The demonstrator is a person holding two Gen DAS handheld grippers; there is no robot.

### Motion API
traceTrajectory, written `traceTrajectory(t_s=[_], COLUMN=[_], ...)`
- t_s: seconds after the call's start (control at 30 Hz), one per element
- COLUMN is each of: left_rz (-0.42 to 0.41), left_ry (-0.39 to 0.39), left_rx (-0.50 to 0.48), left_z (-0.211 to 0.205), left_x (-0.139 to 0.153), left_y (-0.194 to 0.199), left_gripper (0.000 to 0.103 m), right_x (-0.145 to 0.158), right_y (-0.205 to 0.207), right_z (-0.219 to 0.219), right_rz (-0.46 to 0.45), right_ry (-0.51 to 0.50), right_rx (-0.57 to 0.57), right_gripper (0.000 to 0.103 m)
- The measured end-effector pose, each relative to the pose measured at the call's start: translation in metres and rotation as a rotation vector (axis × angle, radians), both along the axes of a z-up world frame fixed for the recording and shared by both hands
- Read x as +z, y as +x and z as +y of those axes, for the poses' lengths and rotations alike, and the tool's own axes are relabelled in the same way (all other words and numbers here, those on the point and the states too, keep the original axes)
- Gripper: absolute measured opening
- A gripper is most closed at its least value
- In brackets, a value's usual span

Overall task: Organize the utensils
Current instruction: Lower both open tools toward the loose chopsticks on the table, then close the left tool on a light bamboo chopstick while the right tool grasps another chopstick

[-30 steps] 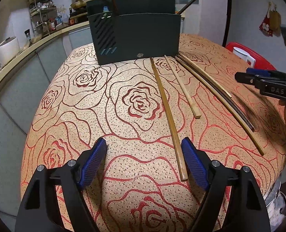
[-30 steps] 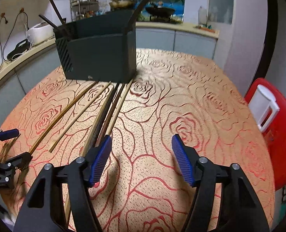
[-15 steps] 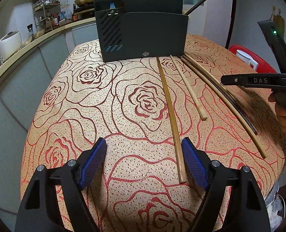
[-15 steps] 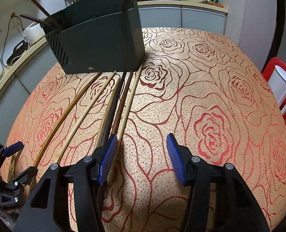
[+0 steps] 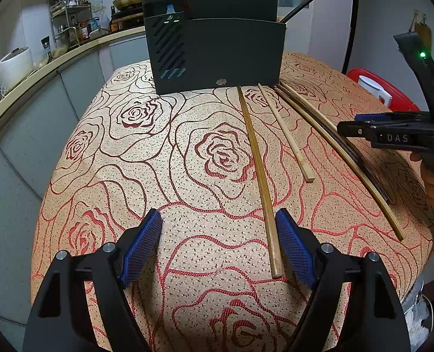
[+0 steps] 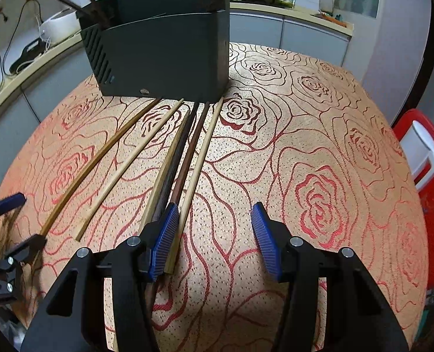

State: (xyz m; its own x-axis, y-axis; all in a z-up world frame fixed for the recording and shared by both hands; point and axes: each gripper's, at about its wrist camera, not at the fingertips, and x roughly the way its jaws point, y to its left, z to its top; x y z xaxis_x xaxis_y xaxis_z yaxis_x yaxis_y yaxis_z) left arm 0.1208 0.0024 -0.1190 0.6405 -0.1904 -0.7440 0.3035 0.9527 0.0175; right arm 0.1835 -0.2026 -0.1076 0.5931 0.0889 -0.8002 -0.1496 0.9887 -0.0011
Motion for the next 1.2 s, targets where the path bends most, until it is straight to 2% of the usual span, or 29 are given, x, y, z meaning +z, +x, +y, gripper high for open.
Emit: traceTrajectory(t_s=[0.2, 0.33, 0.47, 0.63, 0.77, 0.97, 1.07, 1.2], left_rz=[0.001, 0.001, -0.001, -0.013, -0.023, -0.024, -0.029, -0.034], left_ry=[0.0, -0.001, -0.001, 0.002, 0.01, 0.004, -0.002, -0.004], left_rx=[0.003, 0.008, 0.007, -0.022, -0.028, 0.003, -0.003, -0.019], left_z=[0.0, 0.001, 0.001, -0.003, -0.006, 0.0, 0.0, -0.002], left_x=[0.0, 0.0, 0.0, 0.002, 0.002, 0.003, 0.004, 0.003], left_y=[0.0, 0.001, 0.0, -0.004, -0.006, -0.003, -0.004, -0.005], left_gripper=[0.077, 0.077, 0.075, 0.061, 0.053, 0.044, 0.04, 0.034], right_x=[0.001, 0.003, 0.008, -0.004, -0.006, -0.008, -0.008, -0.009], right_y=[-0.009, -0.015, -0.028, -0.035, -0.041, -0.042, -0.044, -0.043], right_z=[-0.005, -0.021, -0.022, -0.013, -0.011, -0.018, -0.017, -0.01], right_rz=[-0.037, -0.067, -0.109, -0.093, -0.102, -0.108, -0.106, -0.105], right_ry=[-0.073, -0.022, 0.03, 0.009, 0.022, -0.009, 0.034, 0.03], right_rx=[-0.03, -0.062, -0.033, 0.016, 0.049, -0.007, 0.031, 0.046], right_gripper=[0.05, 0.05, 0.047, 0.034, 0.029, 0.027, 0.027, 0.027])
